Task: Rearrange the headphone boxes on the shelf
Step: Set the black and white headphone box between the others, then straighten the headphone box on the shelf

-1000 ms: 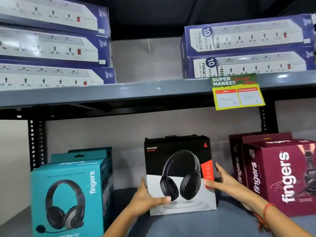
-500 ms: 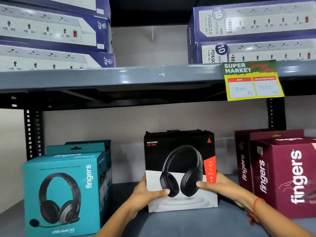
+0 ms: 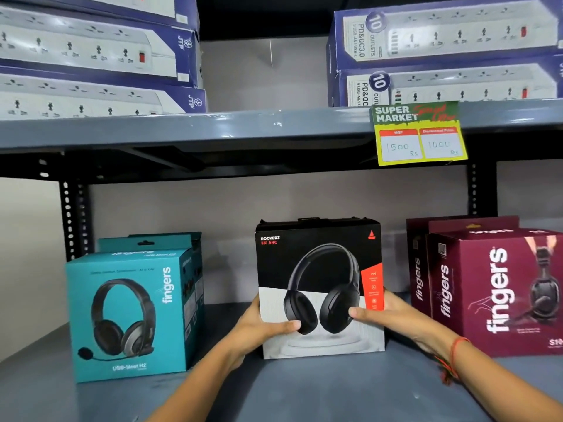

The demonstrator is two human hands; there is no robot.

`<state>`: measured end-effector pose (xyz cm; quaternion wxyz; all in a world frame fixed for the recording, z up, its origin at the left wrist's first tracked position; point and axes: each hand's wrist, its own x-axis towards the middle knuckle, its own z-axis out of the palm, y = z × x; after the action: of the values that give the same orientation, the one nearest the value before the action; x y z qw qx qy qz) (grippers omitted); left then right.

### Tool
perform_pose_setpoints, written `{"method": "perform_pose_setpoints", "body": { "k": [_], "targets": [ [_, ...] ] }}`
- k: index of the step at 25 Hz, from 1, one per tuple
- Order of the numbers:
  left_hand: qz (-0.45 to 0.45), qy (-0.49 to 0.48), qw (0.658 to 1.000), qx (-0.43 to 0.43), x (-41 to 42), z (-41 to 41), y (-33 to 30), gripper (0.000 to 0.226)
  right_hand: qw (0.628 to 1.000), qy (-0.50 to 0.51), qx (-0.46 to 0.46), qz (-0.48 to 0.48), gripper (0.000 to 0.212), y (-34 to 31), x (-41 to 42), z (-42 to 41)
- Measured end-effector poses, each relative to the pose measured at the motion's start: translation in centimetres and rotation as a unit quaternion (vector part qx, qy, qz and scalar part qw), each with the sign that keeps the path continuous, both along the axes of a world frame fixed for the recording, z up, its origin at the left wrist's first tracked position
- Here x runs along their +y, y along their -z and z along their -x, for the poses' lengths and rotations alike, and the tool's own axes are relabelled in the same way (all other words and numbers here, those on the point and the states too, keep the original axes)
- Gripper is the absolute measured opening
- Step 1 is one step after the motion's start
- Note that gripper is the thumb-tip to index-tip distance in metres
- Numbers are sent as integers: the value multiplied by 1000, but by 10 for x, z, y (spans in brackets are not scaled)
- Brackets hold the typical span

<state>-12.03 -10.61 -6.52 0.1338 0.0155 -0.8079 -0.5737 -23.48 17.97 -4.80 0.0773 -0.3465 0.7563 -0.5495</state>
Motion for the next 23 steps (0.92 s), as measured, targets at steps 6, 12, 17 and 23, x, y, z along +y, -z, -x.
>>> {"method": "perform_pose_setpoints", "body": {
  "k": [6, 12, 17, 23],
  "targets": [
    [51, -177, 970, 157, 25, -49, -20, 116, 911, 295, 207, 199, 120, -19, -27, -52],
    [268, -347, 811, 387, -39, -125, -39, 99, 819, 144, 514, 209, 88, -43, -124, -146],
    [225, -435, 839, 237, -160, -163, -23, 151, 955, -9, 296, -17, 115, -29, -242, -149],
    [0, -151, 988, -12, -253, -170, -3, 168, 988, -139, 12, -59, 103, -11, -294, -128]
  ]
}}
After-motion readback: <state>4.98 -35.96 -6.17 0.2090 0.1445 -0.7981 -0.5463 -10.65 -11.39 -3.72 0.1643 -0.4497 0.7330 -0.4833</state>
